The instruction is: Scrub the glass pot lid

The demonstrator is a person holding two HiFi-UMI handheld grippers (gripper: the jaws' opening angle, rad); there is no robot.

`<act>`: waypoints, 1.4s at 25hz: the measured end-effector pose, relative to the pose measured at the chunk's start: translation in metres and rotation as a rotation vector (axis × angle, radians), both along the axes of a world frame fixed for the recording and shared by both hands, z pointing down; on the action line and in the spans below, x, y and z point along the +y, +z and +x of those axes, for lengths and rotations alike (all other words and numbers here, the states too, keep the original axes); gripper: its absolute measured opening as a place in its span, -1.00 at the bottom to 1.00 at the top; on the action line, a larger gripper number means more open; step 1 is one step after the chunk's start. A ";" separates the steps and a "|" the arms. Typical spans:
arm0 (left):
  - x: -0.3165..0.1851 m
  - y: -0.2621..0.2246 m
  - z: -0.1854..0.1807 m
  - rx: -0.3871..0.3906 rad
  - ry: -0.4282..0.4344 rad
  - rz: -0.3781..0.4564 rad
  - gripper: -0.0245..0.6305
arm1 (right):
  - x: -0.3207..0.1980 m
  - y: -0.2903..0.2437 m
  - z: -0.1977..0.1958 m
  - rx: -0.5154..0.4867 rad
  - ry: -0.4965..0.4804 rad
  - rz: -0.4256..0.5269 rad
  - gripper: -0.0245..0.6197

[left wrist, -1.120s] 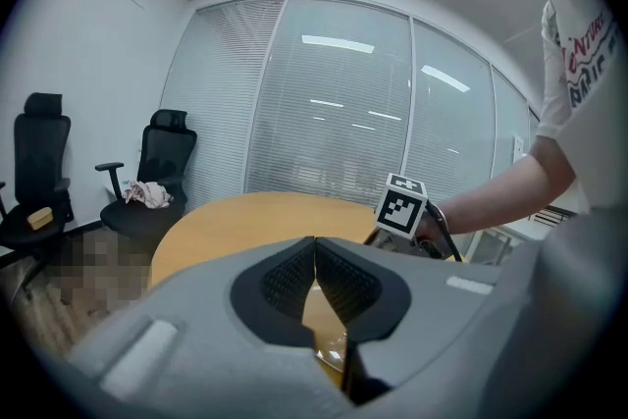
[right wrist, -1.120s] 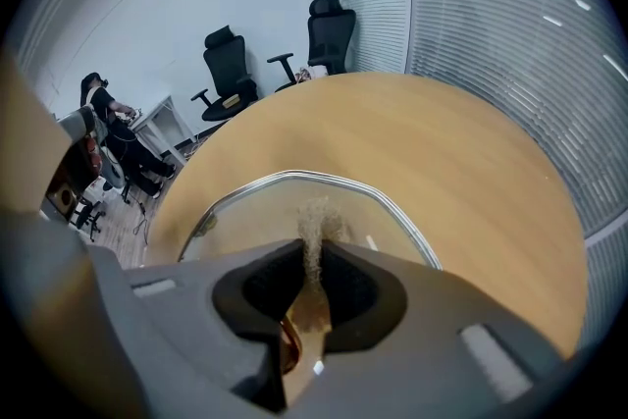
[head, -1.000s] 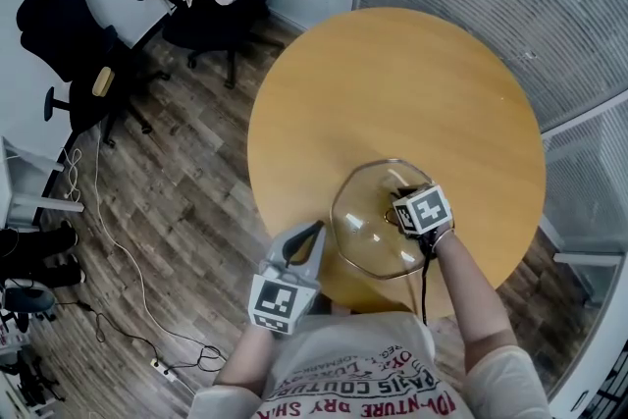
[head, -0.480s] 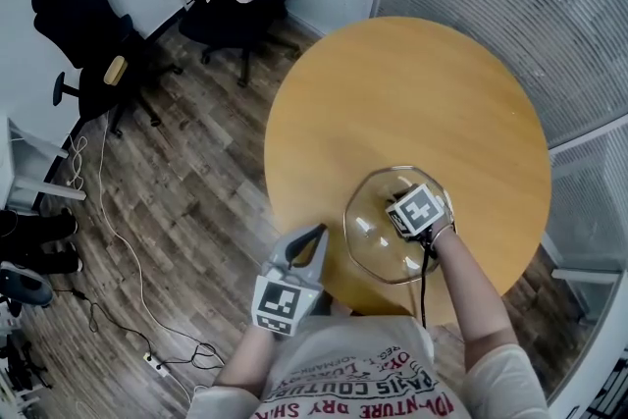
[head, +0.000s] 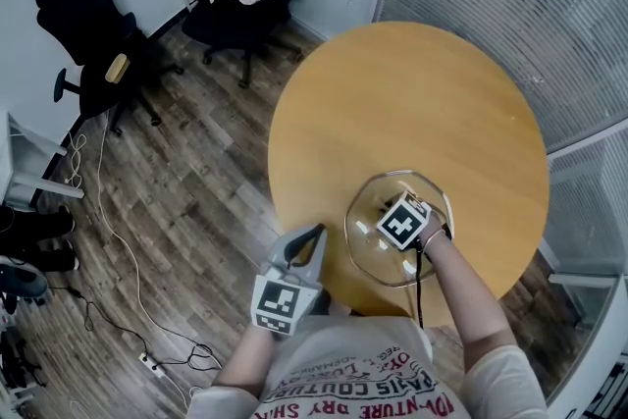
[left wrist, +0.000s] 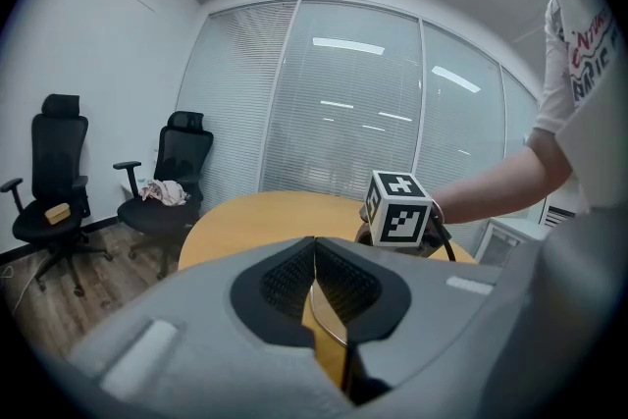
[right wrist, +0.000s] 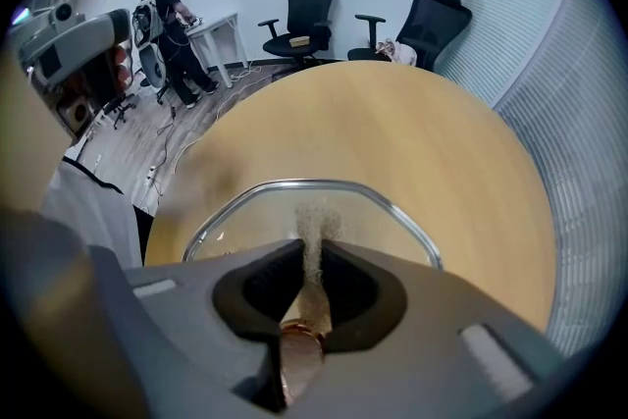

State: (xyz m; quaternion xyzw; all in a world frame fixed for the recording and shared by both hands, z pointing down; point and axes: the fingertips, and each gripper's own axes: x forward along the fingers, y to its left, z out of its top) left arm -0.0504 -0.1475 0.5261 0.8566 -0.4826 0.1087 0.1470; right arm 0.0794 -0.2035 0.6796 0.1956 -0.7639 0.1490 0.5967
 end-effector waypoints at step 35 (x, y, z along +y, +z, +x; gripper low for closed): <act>0.030 0.010 0.003 0.001 0.086 -0.031 -0.90 | 0.106 -0.002 0.022 -0.038 0.033 -0.060 -0.76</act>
